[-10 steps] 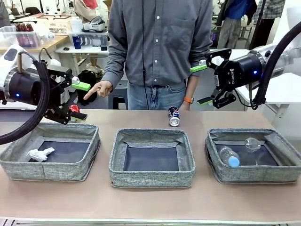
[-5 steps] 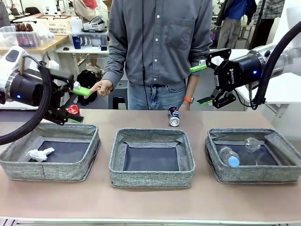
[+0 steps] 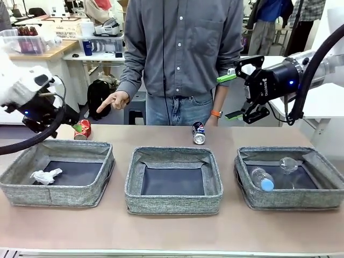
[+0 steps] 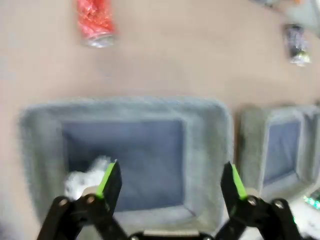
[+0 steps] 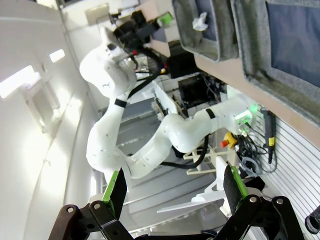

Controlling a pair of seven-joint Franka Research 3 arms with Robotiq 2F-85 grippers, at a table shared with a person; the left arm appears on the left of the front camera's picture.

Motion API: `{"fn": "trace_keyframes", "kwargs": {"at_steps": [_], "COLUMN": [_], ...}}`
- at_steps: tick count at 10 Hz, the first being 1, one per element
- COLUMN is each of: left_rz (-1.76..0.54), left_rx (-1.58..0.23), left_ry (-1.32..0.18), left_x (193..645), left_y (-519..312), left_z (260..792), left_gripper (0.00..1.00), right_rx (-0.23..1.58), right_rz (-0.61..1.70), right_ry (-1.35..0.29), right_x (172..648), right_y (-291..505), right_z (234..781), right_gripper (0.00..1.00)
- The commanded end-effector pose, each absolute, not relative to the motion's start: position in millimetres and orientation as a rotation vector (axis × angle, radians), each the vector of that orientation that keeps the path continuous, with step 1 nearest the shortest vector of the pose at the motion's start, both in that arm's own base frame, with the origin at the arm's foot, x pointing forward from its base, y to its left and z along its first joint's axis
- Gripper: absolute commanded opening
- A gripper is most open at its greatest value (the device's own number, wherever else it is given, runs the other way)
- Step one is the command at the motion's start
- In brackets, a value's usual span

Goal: Sort the waste into the appropriate baskets.
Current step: Pick up the waste item pointed out by the person.

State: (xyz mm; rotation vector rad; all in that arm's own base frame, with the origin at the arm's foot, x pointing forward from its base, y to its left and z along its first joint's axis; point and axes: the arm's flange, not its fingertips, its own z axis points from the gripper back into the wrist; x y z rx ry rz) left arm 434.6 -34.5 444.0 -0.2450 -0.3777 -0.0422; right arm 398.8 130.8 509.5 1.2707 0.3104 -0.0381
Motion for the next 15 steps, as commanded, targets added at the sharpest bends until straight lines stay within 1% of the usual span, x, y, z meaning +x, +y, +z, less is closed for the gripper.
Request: {"fn": "trace_keyframes", "kwargs": {"at_steps": [1, 2, 3, 5, 6, 7, 9, 10, 11, 12, 14, 15], "left_rz": [0.077, 0.123, -0.037, -0.037, -0.005, 0.049, -0.049, -0.060, -0.064, -0.061, -0.022, -0.027], "left_rx": [0.181, 0.108, -0.110, -0.110, -0.032, -0.071, -0.100, -0.081, -0.077, -0.113, -0.076, -0.091], "left_ry": [-0.438, -0.500, -0.443, -0.443, -0.485, -0.441, -0.386, -0.371, -0.365, -0.338, -0.335, -0.313], "left_x": [458.3, 470.4, 446.8, 446.8, 457.3, 490.9, 538.8, 561.4, 576.6, 591.6, 618.6, 626.3], "left_y": [-32.3, -32.0, -30.1, -30.1, -29.9, -10.7, -3.5, -4.7, -4.4, -4.0, -1.6, -3.0], "left_z": [449.6, 451.8, 445.2, 445.2, 444.7, 440.9, 426.3, 417.5, 409.9, 400.4, 375.6, 363.6], "left_gripper": [1.00, 1.00, 1.00, 1.00, 1.00, 1.00, 1.00, 1.00, 1.00, 1.00, 1.00, 1.00], "right_rx": [1.295, 1.295, 1.295, 1.295, 1.295, 1.295, 1.295, 1.295, 1.295, 1.295, 1.295, 1.295], "right_rz": [-0.022, -0.022, -0.022, -0.022, -0.022, -0.022, -0.022, -0.022, -0.022, -0.022, -0.022, -0.022], "right_ry": [0.303, 0.303, 0.303, 0.303, 0.303, 0.303, 0.303, 0.303, 0.303, 0.303, 0.303, 0.303], "right_x": [399.7, 399.7, 399.7, 399.7, 399.7, 399.7, 399.7, 399.7, 399.7, 399.7, 399.7, 399.7], "right_y": [130.5, 130.5, 130.5, 130.5, 130.5, 130.5, 130.5, 130.5, 130.5, 130.5, 130.5, 130.5], "right_z": [510.9, 510.9, 510.9, 510.9, 510.9, 510.9, 510.9, 510.9, 510.9, 510.9, 510.9, 510.9], "right_gripper": [1.00, 1.00, 1.00, 1.00, 1.00, 1.00, 1.00, 1.00, 1.00, 1.00, 1.00, 1.00]}}
